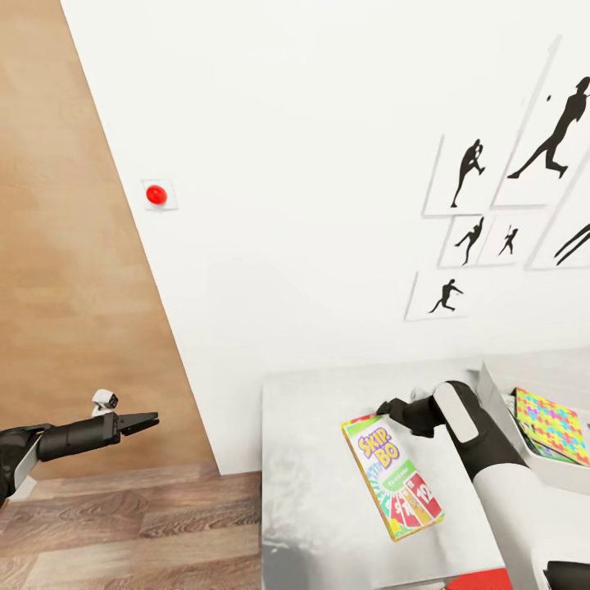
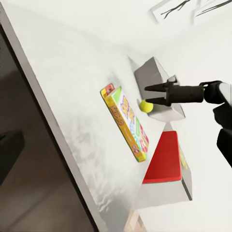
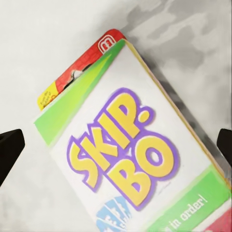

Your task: Put all the toys in the child's room - the three board games (two on the bed and one on the table), the two jigsaw puzzles on the table, and the tennis ball on the table - inside the toy box on the table in the child's room.

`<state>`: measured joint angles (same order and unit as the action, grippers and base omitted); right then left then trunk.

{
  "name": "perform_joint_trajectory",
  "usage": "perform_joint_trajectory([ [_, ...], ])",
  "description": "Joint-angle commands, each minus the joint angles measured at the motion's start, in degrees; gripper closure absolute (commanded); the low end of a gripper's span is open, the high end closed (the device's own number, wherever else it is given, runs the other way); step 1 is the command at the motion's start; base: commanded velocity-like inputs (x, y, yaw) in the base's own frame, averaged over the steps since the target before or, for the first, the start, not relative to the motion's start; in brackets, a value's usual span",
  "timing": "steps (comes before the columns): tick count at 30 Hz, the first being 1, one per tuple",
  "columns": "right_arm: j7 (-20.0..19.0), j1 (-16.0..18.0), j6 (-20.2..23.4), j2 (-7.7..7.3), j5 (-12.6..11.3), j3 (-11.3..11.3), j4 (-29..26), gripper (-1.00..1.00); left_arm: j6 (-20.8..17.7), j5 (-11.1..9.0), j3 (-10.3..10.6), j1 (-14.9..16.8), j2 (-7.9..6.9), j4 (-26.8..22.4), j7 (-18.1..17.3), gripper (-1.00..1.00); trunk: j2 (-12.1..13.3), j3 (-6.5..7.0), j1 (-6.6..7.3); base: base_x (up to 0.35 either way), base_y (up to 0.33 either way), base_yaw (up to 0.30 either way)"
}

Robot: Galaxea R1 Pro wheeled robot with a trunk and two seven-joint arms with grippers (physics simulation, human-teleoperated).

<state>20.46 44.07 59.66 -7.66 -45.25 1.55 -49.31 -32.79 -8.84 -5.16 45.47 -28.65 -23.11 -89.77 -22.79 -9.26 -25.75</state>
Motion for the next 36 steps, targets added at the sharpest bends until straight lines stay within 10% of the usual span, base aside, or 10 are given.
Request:
perform_joint_trajectory([
  [1, 0.48, 0.05, -0.65, -0.03, 0.37, 0.03, 0.37, -1.0, -0.6, 0.04, -0.02, 0.02, -0.01, 0.0, -0.23, -1.0, -0.13, -0.22, -0.03, 0.0, 0.0, 0.0],
  [10, 0.07, 0.05, -4.29, -0.15, 4.01, 0.09, 1.62, -1.0, -0.6, 0.03, -0.01, 0.05, -0.01, 0.0, -0.23, -1.0, -0.13, -1.07, -0.03, 0.0, 0.0, 0.0],
  [36, -7.84, -0.1, -4.67, -2.41, 4.29, -0.59, 2.04, -1.0, -0.6, 0.04, 0.01, 0.02, 0.0, 0.0, -0.23, -1.0, -0.13, -3.52, -0.03, 0.0, 0.0, 0.0],
])
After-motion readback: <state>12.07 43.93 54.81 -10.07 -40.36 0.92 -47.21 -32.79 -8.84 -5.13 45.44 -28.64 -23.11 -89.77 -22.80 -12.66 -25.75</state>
